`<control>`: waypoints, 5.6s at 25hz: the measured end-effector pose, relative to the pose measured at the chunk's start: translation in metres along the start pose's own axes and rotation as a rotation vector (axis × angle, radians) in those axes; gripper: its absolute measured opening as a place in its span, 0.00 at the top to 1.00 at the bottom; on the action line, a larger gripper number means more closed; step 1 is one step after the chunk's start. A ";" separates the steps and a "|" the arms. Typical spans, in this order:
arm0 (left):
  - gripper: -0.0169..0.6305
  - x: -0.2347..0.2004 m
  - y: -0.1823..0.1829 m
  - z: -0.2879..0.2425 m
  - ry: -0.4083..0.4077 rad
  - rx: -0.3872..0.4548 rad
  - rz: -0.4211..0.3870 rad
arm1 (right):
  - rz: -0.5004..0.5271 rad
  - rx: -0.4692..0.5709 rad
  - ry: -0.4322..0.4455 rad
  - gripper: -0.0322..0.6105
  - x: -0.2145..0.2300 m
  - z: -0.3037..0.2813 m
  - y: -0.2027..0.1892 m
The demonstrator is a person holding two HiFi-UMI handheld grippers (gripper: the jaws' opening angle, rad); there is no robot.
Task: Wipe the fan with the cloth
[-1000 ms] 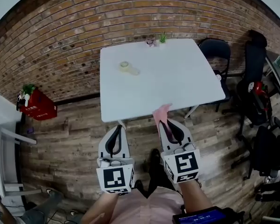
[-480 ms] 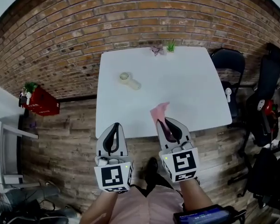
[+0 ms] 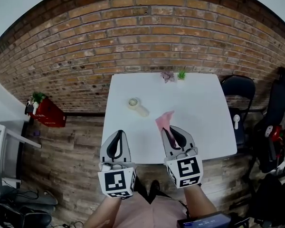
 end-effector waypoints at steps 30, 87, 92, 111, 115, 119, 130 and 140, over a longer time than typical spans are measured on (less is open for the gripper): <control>0.95 -0.053 -0.122 -0.194 -0.169 -0.230 0.052 | -0.103 -0.310 -0.018 0.88 0.042 -0.195 -0.109; 0.67 -0.038 -0.259 -0.227 -0.851 -0.710 -0.305 | -0.143 -0.637 0.509 0.89 -0.046 -0.209 -0.187; 0.67 -0.036 -0.259 -0.226 -0.867 -0.725 -0.318 | -0.183 -0.601 0.504 0.89 -0.042 -0.220 -0.184; 0.67 -0.033 -0.259 -0.228 -0.905 -0.760 -0.363 | -0.347 -0.589 0.466 0.89 -0.025 -0.255 -0.178; 0.67 -0.033 -0.259 -0.228 -0.913 -0.763 -0.366 | -0.407 -0.577 0.452 0.89 -0.021 -0.255 -0.177; 0.67 -0.033 -0.259 -0.228 -0.922 -0.766 -0.373 | -0.434 -0.569 0.432 0.89 -0.016 -0.254 -0.177; 0.67 -0.031 -0.260 -0.228 -0.960 -0.788 -0.419 | -0.439 -0.564 0.379 0.89 0.003 -0.247 -0.180; 0.67 -0.026 -0.260 -0.229 -1.044 -0.823 -0.521 | -0.434 -0.570 0.354 0.89 0.016 -0.238 -0.184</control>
Point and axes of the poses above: the fingertips, and each gripper's own axes: z backward along the fingers, x to its right, y out of its top, the point moved 1 cm from there along z, backward along the fingers, and after that the axes turned 1 degree about -z, right-handed, at the moved point
